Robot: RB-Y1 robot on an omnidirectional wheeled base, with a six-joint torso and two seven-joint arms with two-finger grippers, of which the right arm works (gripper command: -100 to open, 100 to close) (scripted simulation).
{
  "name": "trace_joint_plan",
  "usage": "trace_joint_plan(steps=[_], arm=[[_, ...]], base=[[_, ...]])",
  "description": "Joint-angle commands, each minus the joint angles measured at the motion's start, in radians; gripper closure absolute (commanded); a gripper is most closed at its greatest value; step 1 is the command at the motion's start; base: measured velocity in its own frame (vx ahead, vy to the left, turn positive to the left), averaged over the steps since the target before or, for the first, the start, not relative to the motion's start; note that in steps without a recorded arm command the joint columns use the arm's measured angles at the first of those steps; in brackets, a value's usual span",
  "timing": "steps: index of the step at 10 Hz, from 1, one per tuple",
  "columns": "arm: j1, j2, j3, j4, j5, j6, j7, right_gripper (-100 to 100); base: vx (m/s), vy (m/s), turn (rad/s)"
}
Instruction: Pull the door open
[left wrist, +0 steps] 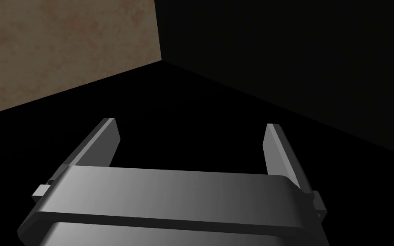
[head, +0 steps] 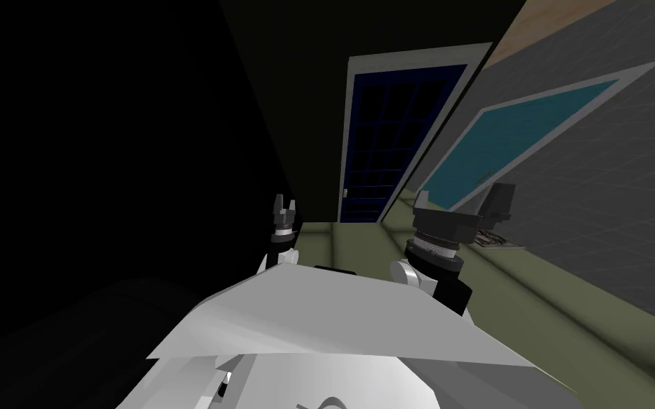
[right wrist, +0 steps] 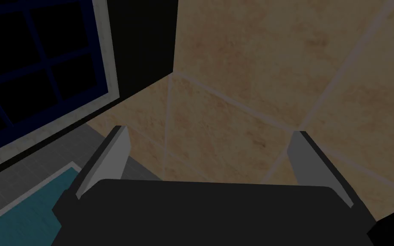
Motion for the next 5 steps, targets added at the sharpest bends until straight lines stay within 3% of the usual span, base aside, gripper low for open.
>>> trace_joint_plan(steps=[1, 5], arm=[[-0.008, -0.009, 0.005, 0.037, -0.019, -0.007, -0.029, -100], [-0.023, -0.023, 0.013, 0.103, -0.052, -0.02, -0.081, -100]], base=[[0.116, 0.07, 0.129], [0.065, -0.024, 0.066]])
